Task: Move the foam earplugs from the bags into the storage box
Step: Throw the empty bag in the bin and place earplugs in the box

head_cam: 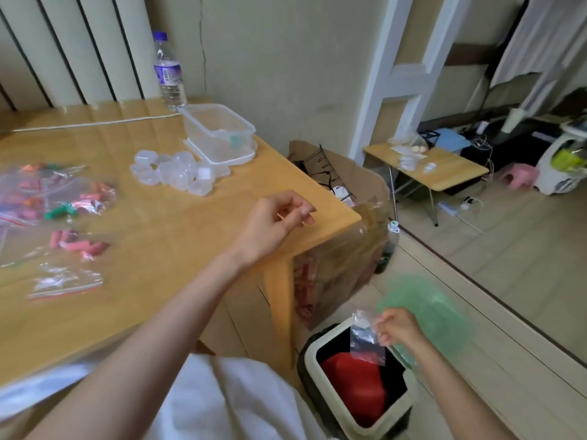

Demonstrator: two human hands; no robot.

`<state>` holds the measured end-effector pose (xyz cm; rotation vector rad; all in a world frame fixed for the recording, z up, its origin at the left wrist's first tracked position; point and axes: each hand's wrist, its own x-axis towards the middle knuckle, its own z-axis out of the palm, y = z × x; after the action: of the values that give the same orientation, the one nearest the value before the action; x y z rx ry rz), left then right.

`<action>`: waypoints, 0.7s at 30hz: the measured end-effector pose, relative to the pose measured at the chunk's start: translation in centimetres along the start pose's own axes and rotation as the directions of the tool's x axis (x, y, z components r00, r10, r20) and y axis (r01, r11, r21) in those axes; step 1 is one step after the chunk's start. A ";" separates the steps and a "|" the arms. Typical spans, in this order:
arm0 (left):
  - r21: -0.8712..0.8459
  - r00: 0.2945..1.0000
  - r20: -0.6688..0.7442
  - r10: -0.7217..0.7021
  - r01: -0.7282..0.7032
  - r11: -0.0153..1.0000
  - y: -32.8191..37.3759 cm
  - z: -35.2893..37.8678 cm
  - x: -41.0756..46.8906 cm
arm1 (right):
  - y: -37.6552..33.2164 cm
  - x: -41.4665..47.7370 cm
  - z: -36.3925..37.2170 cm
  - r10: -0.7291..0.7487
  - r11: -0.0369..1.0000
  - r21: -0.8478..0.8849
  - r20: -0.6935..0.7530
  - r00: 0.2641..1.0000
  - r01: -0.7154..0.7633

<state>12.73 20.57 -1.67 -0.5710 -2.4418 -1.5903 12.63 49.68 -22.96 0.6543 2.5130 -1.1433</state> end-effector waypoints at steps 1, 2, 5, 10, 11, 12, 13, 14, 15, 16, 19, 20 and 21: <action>0.005 1.000 0.002 -0.005 0.005 1.000 -0.1 0.1 0.0 | 1.3 0.7 1.0 0.045 0.999 0.000 -0.029 0.999 -0.046; 0.012 1.000 0.002 -0.013 0.013 1.000 -0.1 0.1 0.0 | 2.6 1.3 1.9 0.079 0.997 0.001 -0.056 0.995 -0.079; 0.041 1.000 0.000 -0.026 0.026 0.999 -0.4 -0.3 0.0 | 5.1 2.6 3.6 0.095 0.994 -0.037 -0.075 0.993 -0.098; 0.057 0.999 0.002 -0.044 0.044 0.997 -0.7 -1.0 0.2 | 4.5 2.5 3.7 0.018 0.991 -0.130 -0.098 0.995 -0.030; 0.059 0.999 0.002 -0.046 0.046 0.997 -0.8 -1.1 0.2 | 3.3 2.0 3.2 -0.010 0.991 -0.133 -0.115 0.993 -0.005; 0.058 0.999 0.001 -0.046 0.046 0.997 -0.9 -1.2 0.2 | 2.1 1.6 2.6 -0.050 0.993 -0.115 -0.137 0.989 0.035; 0.056 0.999 -0.002 -0.046 0.046 0.997 -0.9 -1.3 0.2 | 0.4 1.0 2.0 -0.086 0.995 -0.067 -0.176 0.981 0.076; 0.054 0.999 -0.006 -0.045 0.045 0.997 -1.0 -1.5 0.3 | -1.3 0.5 1.2 -0.132 0.991 -0.007 -0.227 0.965 0.134; 0.054 0.999 -0.013 -0.043 0.043 0.998 -1.0 -1.7 0.2 | -3.5 -0.4 0.2 -0.171 0.977 0.078 -0.270 0.947 0.199; 0.055 0.999 -0.024 -0.039 0.040 0.998 -1.0 -2.0 0.2 | -5.7 -1.5 -0.8 -0.216 0.943 0.181 -0.309 0.926 0.280; 0.059 0.996 -0.077 -0.040 0.045 0.997 -1.4 -3.1 0.2 | -12.7 -6.1 -3.8 -0.365 0.776 0.323 -0.471 0.803 0.542; 0.059 0.994 -0.095 -0.046 0.051 0.997 -1.5 -3.6 0.2 | -14.8 -7.6 -4.6 -0.412 0.722 0.316 -0.519 0.749 0.615; 0.062 0.992 -0.112 -0.051 0.058 0.996 -1.7 -4.1 0.2 | -16.7 -8.8 -5.1 -0.445 0.681 0.309 -0.545 0.711 0.664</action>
<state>11.62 16.25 -1.29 -0.3982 -2.4364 -1.5124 10.98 41.43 -5.28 0.2070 2.9222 -2.1287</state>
